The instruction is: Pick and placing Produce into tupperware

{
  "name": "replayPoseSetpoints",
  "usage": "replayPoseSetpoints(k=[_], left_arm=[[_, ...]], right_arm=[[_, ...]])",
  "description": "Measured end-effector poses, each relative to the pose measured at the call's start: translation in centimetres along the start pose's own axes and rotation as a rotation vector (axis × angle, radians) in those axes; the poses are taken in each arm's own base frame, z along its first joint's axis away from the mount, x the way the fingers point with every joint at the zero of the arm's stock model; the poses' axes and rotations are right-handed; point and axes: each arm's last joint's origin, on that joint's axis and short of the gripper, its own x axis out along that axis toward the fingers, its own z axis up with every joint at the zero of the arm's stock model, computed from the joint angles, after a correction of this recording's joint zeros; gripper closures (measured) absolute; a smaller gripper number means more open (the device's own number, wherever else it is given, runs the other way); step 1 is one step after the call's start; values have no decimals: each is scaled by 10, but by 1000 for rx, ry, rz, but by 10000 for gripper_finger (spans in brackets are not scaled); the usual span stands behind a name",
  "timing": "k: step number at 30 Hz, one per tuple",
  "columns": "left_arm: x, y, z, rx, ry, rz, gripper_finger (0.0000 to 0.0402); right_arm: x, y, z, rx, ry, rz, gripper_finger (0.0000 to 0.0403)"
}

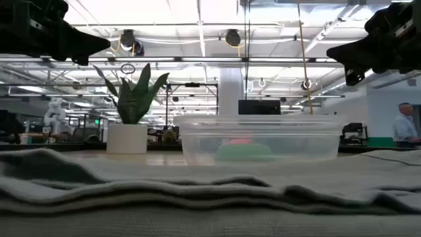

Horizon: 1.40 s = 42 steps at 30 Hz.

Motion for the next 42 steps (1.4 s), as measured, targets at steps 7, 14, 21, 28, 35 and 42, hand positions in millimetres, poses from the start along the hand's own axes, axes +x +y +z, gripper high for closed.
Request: replayPoseSetpoints(k=[7,14,21,28,35,42], left_arm=[[0,0,0,0,0,0,387],[0,0,0,0,0,0,398],[0,0,0,0,0,0,376],[0,0,0,0,0,0,381],[0,0,0,0,0,1,399],[0,0,0,0,0,1,382]], right_arm=[[0,0,0,0,0,0,403],[0,0,0,0,0,0,403],[0,0,0,0,0,-1,403],[0,0,0,0,0,0,403],[0,0,0,0,0,0,403],[0,0,0,0,0,0,403]])
